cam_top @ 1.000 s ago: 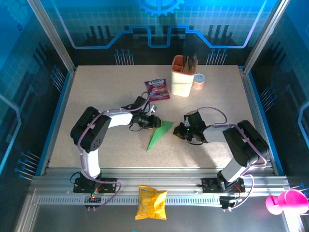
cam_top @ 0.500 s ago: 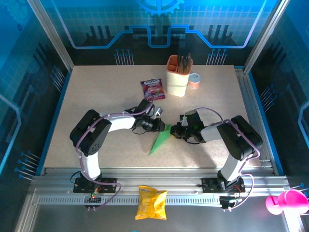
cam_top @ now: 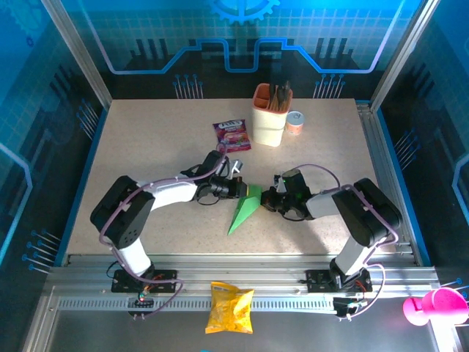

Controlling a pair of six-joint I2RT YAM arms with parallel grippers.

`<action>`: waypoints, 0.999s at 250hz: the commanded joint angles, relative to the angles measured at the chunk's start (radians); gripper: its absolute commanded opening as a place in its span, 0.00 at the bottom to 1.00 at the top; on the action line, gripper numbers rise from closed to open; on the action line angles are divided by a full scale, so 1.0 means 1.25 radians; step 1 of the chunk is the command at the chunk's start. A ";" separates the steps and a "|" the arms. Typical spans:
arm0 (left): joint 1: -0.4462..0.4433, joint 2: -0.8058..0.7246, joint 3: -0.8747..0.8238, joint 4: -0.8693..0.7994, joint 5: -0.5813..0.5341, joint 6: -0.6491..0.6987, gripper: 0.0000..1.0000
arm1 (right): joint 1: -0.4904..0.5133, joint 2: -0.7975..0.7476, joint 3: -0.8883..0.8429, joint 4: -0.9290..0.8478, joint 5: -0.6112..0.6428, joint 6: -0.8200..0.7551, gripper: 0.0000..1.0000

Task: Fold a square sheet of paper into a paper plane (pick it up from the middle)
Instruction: Move a paper plane to the center of the table.

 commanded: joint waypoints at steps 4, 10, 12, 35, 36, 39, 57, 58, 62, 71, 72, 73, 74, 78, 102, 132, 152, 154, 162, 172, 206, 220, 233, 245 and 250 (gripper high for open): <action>-0.008 -0.095 -0.024 -0.044 -0.135 0.021 0.00 | -0.017 -0.115 0.044 -0.185 0.047 -0.076 0.00; -0.011 -0.111 -0.026 -0.060 -0.166 0.030 0.00 | -0.022 -0.130 0.055 -0.224 0.056 -0.088 0.00; -0.013 -0.117 -0.026 -0.065 -0.176 0.033 0.00 | -0.024 -0.136 0.058 -0.237 0.059 -0.093 0.00; -0.029 -0.166 -0.025 -0.127 -0.309 0.059 0.00 | -0.042 -0.202 0.076 -0.336 0.086 -0.131 0.00; -0.030 -0.166 -0.025 -0.129 -0.315 0.060 0.00 | -0.043 -0.205 0.076 -0.340 0.087 -0.133 0.00; -0.032 -0.170 -0.024 -0.137 -0.330 0.063 0.00 | -0.044 -0.214 0.077 -0.349 0.089 -0.137 0.00; -0.047 -0.177 -0.014 -0.186 -0.436 0.077 0.00 | -0.048 -0.265 0.083 -0.408 0.104 -0.159 0.00; -0.048 -0.177 -0.013 -0.188 -0.440 0.078 0.00 | -0.048 -0.267 0.084 -0.411 0.105 -0.160 0.00; -0.050 -0.175 -0.011 -0.194 -0.457 0.082 0.00 | -0.048 -0.280 0.085 -0.423 0.111 -0.163 0.00; -0.055 -0.170 -0.006 -0.209 -0.496 0.084 0.00 | -0.045 -0.307 0.084 -0.447 0.121 -0.171 0.00; -0.056 -0.169 -0.006 -0.211 -0.501 0.083 0.00 | -0.045 -0.310 0.084 -0.450 0.122 -0.171 0.00; -0.056 -0.168 -0.005 -0.212 -0.505 0.083 0.00 | -0.045 -0.313 0.084 -0.451 0.122 -0.172 0.00; -0.057 -0.167 -0.005 -0.213 -0.509 0.084 0.00 | -0.045 -0.315 0.085 -0.454 0.122 -0.172 0.00; -0.060 -0.163 -0.003 -0.218 -0.527 0.086 0.00 | -0.043 -0.325 0.085 -0.464 0.127 -0.175 0.00; -0.084 -0.126 0.015 -0.239 -0.626 0.095 0.00 | -0.032 -0.384 0.078 -0.515 0.151 -0.188 0.00; -0.116 -0.073 0.030 -0.238 -0.704 0.093 0.00 | -0.012 -0.434 0.058 -0.548 0.176 -0.193 0.00; -0.133 -0.040 0.034 -0.228 -0.730 0.087 0.00 | 0.000 -0.452 0.039 -0.548 0.182 -0.185 0.00; -0.134 -0.037 0.034 -0.228 -0.731 0.087 0.00 | 0.001 -0.454 0.038 -0.549 0.183 -0.184 0.00; -0.140 -0.026 0.035 -0.227 -0.736 0.082 0.00 | 0.006 -0.457 0.032 -0.548 0.184 -0.181 0.00; -0.146 -0.016 0.034 -0.222 -0.739 0.082 0.00 | 0.014 -0.461 0.025 -0.546 0.189 -0.178 0.00; -0.163 -0.001 0.024 -0.208 -0.733 0.078 0.17 | 0.036 -0.466 0.012 -0.542 0.202 -0.172 0.00; -0.167 0.000 0.019 -0.205 -0.731 0.075 0.23 | 0.043 -0.465 0.012 -0.539 0.205 -0.173 0.00; -0.169 -0.002 0.014 -0.205 -0.730 0.071 0.29 | 0.047 -0.462 0.015 -0.539 0.207 -0.174 0.00; -0.174 -0.006 0.005 -0.200 -0.728 0.070 0.31 | 0.050 -0.457 0.017 -0.538 0.207 -0.174 0.00; -0.175 -0.008 0.002 -0.199 -0.727 0.069 0.32 | 0.050 -0.454 0.018 -0.537 0.207 -0.176 0.00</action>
